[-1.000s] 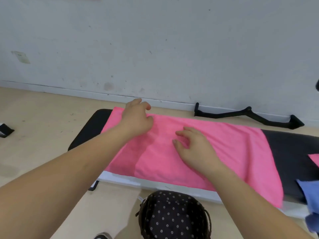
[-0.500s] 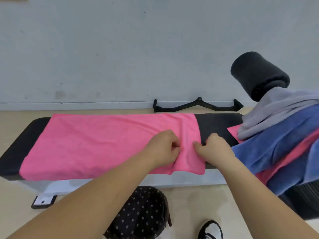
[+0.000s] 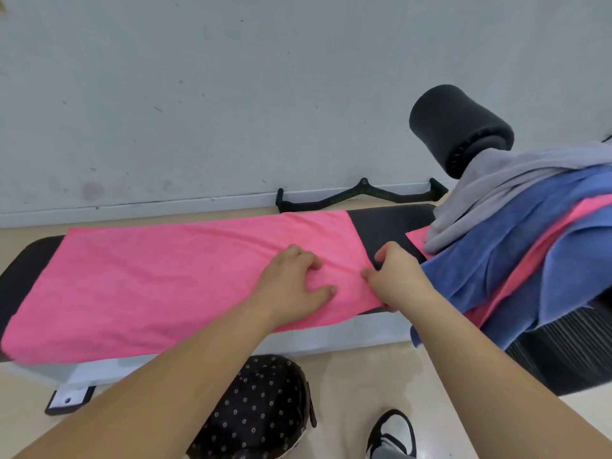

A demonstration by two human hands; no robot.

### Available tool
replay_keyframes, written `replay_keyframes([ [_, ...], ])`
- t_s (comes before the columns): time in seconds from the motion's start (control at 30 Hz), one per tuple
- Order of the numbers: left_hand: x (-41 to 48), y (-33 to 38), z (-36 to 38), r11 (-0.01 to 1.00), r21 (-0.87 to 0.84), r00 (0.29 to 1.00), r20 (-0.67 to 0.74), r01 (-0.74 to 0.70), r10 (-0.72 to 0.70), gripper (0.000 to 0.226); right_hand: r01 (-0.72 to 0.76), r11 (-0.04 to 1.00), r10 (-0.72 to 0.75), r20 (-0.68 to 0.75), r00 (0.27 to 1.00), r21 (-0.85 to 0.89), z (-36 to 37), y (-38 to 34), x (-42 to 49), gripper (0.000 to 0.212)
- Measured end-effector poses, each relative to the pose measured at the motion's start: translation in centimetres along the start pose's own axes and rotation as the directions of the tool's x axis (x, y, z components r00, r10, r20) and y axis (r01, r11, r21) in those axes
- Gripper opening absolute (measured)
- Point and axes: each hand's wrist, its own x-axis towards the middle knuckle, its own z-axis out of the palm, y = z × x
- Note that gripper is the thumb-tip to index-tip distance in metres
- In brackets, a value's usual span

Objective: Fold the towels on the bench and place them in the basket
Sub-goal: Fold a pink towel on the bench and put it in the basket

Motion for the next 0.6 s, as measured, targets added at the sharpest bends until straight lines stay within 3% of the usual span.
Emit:
replay_keyframes([
  [0.1,-1.5,0.3,0.6,0.997,0.066,0.999,0.021,-0.044,0.043,0.051,0.036,0.978,-0.035,-0.011,0.999,0.204,0.4,-0.5,-0.5,0.012],
  [0.2,-1.9,1.9,-0.4,0.954,-0.286,0.991,-0.066,0.092,-0.116,0.019,0.109,0.933,-0.098,-0.050,0.994,0.343,1.1,-1.9,-1.4,0.011],
  [0.27,-1.0,3.1,-1.8,0.843,-0.499,0.959,-0.077,0.200,-0.273,0.031,0.094,0.858,-0.115,0.011,0.993,0.505,1.5,-3.0,-2.4,0.017],
  [0.37,-0.3,4.3,-3.6,0.594,-0.719,0.922,0.179,0.361,-0.343,0.061,0.106,0.777,-0.191,0.071,0.979,0.621,1.5,-4.0,-3.2,0.019],
  [0.43,-0.5,4.7,-3.9,0.544,-0.715,0.895,0.293,0.439,-0.336,0.058,0.102,0.738,-0.240,0.118,0.964,0.667,1.5,-4.1,-3.1,0.014],
  [0.53,-0.2,4.3,-3.6,0.573,-0.685,0.888,0.276,0.450,-0.367,0.031,0.051,0.732,-0.263,0.212,0.941,0.679,1.7,-4.1,-3.0,0.020],
  [0.6,0.2,3.6,-3.3,0.563,-0.696,0.890,0.276,0.445,-0.363,0.021,-0.029,0.722,-0.186,0.234,0.954,0.692,1.6,-4.3,-2.7,0.021],
])
